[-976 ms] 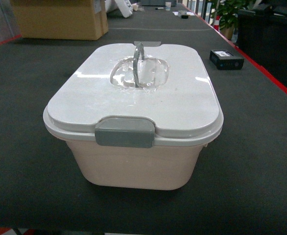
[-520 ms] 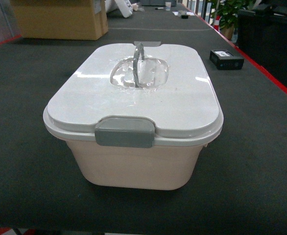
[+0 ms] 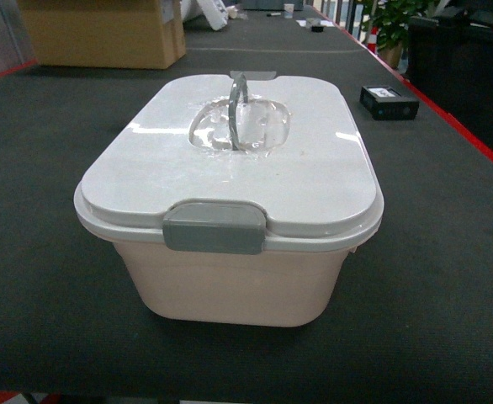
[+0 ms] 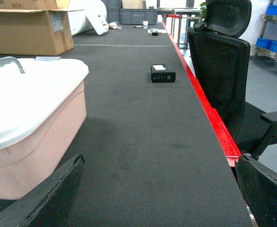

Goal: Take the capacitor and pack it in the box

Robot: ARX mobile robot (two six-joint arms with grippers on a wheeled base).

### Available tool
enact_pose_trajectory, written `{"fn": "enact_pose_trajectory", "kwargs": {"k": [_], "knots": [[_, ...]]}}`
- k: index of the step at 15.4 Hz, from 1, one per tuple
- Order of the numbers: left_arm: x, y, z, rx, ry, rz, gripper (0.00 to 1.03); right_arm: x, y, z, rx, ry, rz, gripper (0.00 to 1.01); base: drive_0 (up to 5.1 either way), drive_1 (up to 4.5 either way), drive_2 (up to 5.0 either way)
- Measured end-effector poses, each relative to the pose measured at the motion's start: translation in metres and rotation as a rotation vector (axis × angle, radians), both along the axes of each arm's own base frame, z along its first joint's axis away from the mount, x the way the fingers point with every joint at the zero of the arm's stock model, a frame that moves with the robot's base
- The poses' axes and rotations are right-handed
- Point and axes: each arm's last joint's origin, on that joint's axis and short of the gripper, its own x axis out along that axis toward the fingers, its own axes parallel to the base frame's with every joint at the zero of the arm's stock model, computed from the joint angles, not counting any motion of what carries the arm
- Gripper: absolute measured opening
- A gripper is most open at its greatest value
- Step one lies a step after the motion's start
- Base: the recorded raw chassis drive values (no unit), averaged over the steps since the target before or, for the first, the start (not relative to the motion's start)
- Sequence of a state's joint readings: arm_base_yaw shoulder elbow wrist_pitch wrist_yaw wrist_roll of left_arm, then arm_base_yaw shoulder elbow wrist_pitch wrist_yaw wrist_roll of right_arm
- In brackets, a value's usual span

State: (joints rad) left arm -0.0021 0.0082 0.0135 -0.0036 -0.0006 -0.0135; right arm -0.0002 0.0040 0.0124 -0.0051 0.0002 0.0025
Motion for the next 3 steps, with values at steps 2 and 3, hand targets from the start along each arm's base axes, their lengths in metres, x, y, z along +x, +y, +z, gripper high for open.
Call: {"fn": "enact_pose_trajectory", "kwargs": {"k": [2,3], "knots": [[0.0,0.0,0.0,0.0,0.0,0.0,0.98,0.0,0.0,0.0,0.0,0.0,0.0,0.98,0.0,0.0,0.0],[0.0,0.0,0.0,0.0,0.0,0.0,0.98,0.0,0.0,0.0,0.0,0.0,0.0,0.98,0.0,0.0,0.0]]}}
